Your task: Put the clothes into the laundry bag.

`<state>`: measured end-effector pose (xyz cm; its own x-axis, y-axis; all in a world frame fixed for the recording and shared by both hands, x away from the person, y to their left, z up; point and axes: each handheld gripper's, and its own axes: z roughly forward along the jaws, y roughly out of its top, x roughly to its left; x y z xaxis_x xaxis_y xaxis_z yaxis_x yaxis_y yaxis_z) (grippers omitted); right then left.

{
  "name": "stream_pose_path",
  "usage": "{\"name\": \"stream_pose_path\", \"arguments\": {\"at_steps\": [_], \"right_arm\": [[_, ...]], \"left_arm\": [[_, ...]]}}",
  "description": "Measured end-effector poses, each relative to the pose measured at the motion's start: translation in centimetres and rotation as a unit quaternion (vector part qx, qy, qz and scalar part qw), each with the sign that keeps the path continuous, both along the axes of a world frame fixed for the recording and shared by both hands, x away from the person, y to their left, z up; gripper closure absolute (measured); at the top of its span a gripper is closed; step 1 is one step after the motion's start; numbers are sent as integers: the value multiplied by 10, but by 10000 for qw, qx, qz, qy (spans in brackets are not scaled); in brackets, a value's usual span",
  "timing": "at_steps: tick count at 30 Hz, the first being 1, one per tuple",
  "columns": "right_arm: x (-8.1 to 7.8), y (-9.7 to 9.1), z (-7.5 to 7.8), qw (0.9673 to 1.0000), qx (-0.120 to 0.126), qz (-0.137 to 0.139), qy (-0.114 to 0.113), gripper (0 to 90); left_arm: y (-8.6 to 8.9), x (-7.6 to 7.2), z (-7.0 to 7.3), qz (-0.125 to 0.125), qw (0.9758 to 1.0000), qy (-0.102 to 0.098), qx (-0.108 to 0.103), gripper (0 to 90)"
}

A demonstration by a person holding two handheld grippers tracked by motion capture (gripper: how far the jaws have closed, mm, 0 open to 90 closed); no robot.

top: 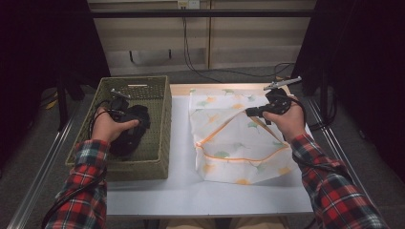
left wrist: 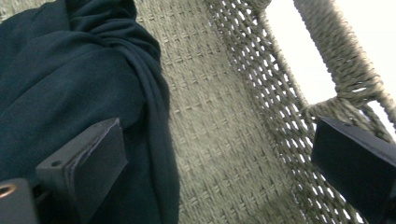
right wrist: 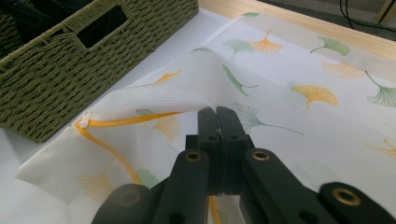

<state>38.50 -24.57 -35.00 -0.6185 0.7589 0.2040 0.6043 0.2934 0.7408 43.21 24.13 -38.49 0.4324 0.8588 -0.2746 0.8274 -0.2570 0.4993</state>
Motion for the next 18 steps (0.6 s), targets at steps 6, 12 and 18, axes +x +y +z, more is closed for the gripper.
{"name": "stream_pose_path", "arguments": {"at_steps": [6,12,18], "right_arm": [[0,0,0,10000,-2,14,6,900],[0,1,1,10000,-42,-29,23,900],[0,2,0,10000,-57,20,-1,900]], "left_arm": [[2,0,6,25,10000,-43,37,34],[8,1,12,131,9998,-147,75,34],[19,4,14,164,9996,-169,148,42]]}}
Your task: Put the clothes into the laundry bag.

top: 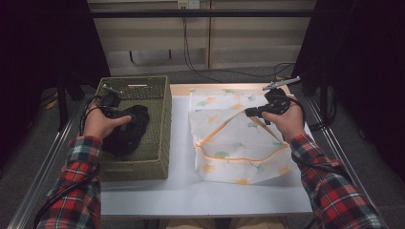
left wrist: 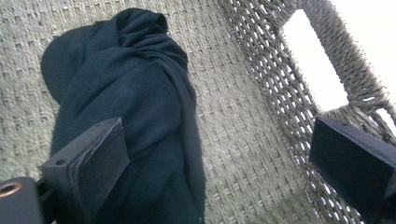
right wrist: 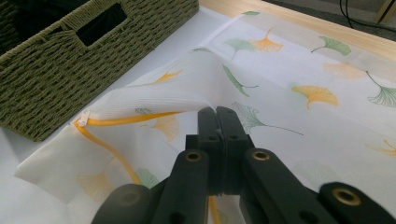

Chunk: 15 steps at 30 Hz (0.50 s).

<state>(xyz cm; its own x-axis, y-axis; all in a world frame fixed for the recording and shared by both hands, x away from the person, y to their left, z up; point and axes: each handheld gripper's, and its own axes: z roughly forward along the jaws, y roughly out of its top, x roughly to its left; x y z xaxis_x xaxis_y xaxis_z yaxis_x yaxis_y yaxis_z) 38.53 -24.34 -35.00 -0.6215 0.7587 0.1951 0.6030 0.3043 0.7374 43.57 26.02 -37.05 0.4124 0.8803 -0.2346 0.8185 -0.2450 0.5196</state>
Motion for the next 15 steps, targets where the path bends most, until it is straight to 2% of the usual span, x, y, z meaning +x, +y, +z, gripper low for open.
{"name": "stream_pose_path", "arguments": {"at_steps": [1,3,6,7,8,10,11,15], "right_arm": [[0,0,0,10000,-7,5,1,900],[0,0,0,10000,-39,4,1,900],[0,0,0,10000,-11,17,-6,900],[0,0,0,10000,-34,0,-1,900],[0,1,0,10000,-42,7,-1,900],[0,1,-1,10000,-27,33,19,900],[0,1,-1,10000,-41,33,12,900],[0,3,-1,10000,-42,47,24,900]], "left_arm": [[2,1,0,-18,10000,-13,92,42],[8,3,-1,27,9999,-20,123,42],[14,4,-3,143,9998,-96,121,44],[14,5,-5,177,9998,-96,85,45],[16,6,-6,126,9998,-77,139,49],[17,7,-11,215,9996,-53,148,53],[19,9,-12,134,9997,-24,215,53],[19,13,-21,226,9996,-49,174,56]]}}
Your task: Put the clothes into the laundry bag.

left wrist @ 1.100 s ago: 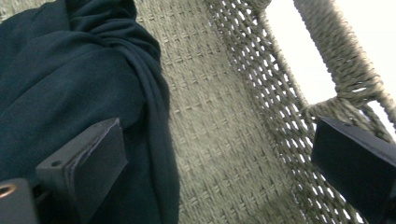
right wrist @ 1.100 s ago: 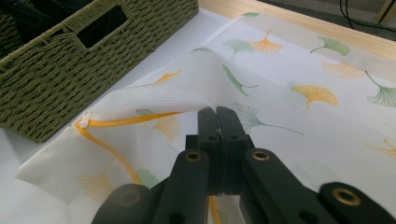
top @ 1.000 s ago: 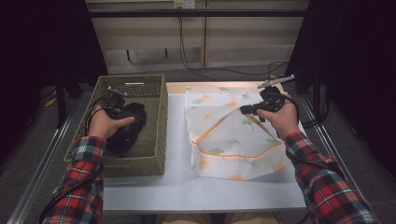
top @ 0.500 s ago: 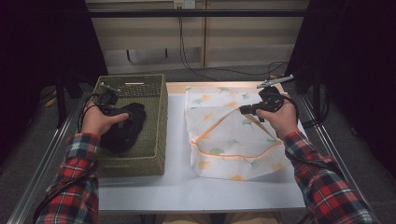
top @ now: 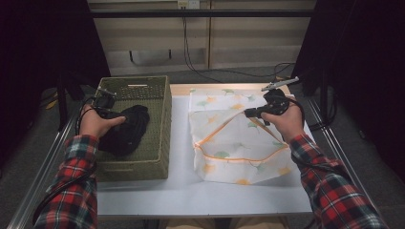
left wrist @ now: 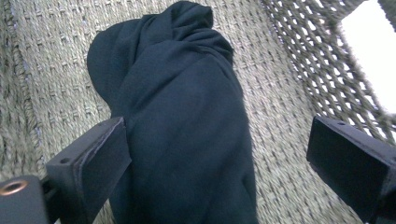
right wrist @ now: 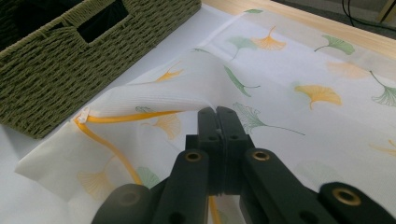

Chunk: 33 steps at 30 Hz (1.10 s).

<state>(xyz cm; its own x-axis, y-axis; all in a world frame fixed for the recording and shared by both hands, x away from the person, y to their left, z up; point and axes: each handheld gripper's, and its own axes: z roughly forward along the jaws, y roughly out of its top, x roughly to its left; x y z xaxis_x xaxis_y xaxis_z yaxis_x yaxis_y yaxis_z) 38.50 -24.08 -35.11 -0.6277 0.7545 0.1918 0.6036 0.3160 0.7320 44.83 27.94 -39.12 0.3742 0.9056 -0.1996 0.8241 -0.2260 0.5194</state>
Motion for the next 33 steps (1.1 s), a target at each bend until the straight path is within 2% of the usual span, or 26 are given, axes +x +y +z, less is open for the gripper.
{"name": "stream_pose_path", "arguments": {"at_steps": [4,8,10,17,18,22,29,32,33], "right_arm": [[0,1,0,10000,-12,18,3,900],[0,0,0,10000,-1,7,1,900],[0,0,0,10000,-14,14,7,900],[0,-1,-1,10000,-15,-24,26,900],[0,-1,-1,10000,-2,6,24,900],[0,-2,-3,10000,10,-14,45,900],[0,-1,-5,10000,-36,-31,66,900],[0,0,-6,10000,-53,-23,60,900],[0,1,-6,10000,-42,-18,61,900]], "left_arm": [[-2,4,-9,17,10000,-5,-6,53],[-2,8,-19,-22,9999,97,-36,50],[-2,10,-24,102,9999,74,-70,49],[0,13,-36,138,9999,95,19,52],[1,14,-36,122,9998,140,24,52],[0,15,-41,105,9998,109,88,53],[-1,16,-49,-138,9995,97,254,48],[-3,16,-51,-121,9995,70,295,52],[-2,17,-51,-213,9991,92,346,53]]}}
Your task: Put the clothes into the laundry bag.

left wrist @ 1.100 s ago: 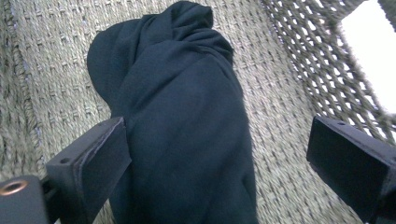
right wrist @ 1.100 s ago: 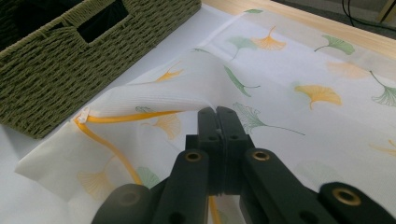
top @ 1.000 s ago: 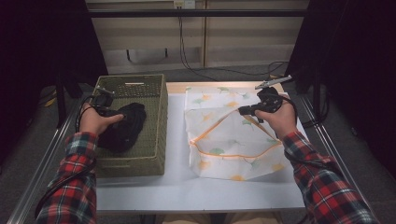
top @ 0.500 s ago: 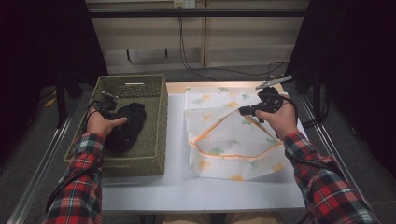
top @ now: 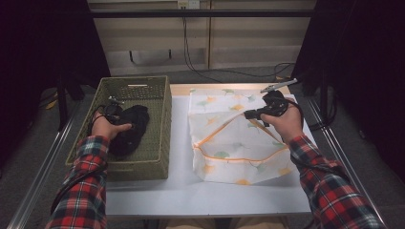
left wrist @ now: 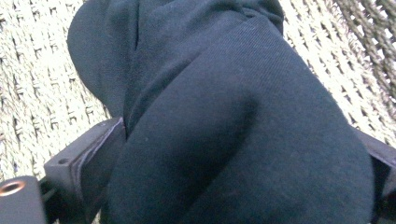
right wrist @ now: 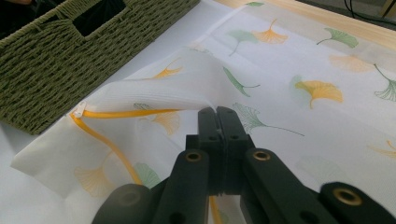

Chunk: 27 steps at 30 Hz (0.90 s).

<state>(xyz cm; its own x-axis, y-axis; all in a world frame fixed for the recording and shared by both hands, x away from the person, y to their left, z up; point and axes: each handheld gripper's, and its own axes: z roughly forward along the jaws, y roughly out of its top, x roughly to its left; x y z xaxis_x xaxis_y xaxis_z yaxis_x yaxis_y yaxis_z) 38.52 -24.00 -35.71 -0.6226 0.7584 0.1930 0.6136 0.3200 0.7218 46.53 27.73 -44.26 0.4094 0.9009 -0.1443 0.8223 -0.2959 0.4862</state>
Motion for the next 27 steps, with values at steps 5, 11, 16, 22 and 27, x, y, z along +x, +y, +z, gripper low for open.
{"name": "stream_pose_path", "arguments": {"at_steps": [5,11,16,22,27], "right_arm": [[0,0,0,10000,41,15,12,900],[0,-1,-1,10000,19,20,-24,900],[-1,-1,-1,10000,15,-25,1,900],[-2,-2,-2,10000,42,6,-8,900],[-2,-4,-4,9999,111,-14,44,900]], "left_arm": [[1,0,-6,-7,10000,9,-40,91],[0,0,-7,-150,9999,-12,52,151],[-3,-3,-9,-258,9996,-30,112,341],[-6,-4,-5,-253,9993,157,209,487],[-9,-5,-1,-118,9994,275,173,548]]}}
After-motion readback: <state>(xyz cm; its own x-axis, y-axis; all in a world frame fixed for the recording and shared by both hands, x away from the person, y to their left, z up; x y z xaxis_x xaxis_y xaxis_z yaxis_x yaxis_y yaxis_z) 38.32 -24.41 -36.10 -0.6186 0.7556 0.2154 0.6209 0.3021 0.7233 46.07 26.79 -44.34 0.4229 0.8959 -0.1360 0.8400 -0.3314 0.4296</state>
